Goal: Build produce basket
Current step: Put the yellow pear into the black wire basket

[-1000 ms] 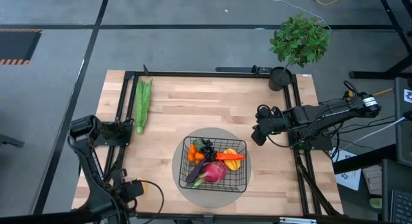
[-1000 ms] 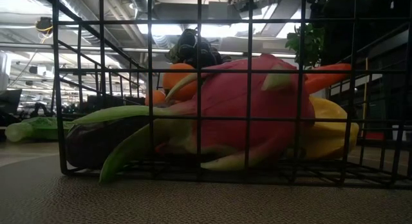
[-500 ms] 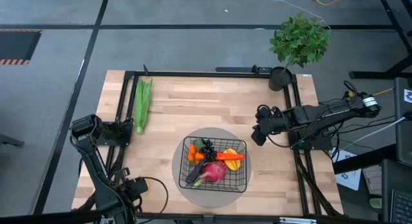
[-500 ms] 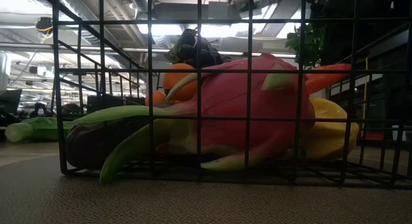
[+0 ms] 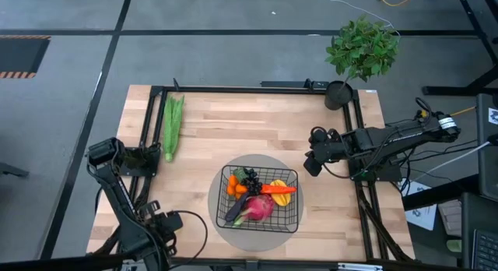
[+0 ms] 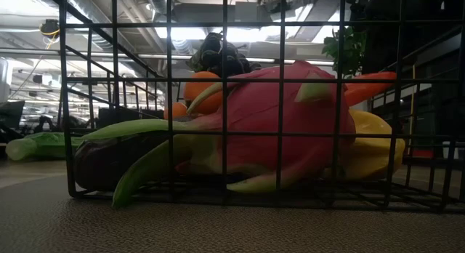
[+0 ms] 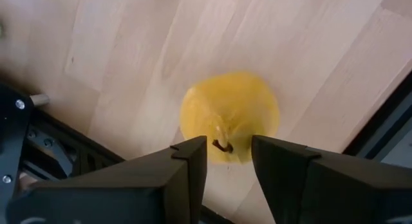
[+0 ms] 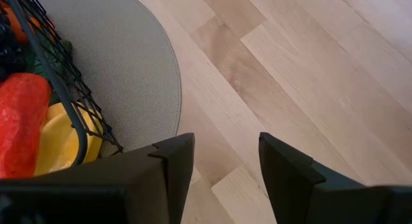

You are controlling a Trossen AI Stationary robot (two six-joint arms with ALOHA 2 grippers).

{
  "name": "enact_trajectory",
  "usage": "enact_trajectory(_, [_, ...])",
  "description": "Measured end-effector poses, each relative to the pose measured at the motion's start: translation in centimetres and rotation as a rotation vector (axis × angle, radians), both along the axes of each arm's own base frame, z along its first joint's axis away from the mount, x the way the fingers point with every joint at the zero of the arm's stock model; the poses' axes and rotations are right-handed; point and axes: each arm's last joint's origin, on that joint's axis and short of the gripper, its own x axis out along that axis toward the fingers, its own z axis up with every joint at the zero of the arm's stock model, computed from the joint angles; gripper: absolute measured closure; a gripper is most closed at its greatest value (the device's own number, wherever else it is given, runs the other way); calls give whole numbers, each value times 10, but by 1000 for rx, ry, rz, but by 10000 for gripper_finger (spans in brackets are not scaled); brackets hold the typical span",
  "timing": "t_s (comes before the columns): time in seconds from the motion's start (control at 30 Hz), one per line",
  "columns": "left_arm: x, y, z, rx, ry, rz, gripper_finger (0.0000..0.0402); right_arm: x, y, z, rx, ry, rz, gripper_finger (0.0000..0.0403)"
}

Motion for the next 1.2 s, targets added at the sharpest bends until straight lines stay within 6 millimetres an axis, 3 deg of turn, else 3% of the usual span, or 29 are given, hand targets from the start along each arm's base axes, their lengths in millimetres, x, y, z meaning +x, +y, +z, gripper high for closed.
enact_trajectory(0.37, [0,1,0,24,-19,-5,300,0,0,0,0,0,0,241])
enact_trajectory(0.53, [0,1,0,24,-19,-5,328,0,0,0,0,0,0,241])
enact_trajectory(0.73, [0,1,0,24,-20,-5,390,0,0,0,0,0,0,241])
enact_trajectory(1.0, [2,4,1,42,-20,1,400,0,0,0,0,0,0,241])
enact_trajectory(1.2, [7,15,22,130,31,-22,401,0,0,0,3,-1,-3,241])
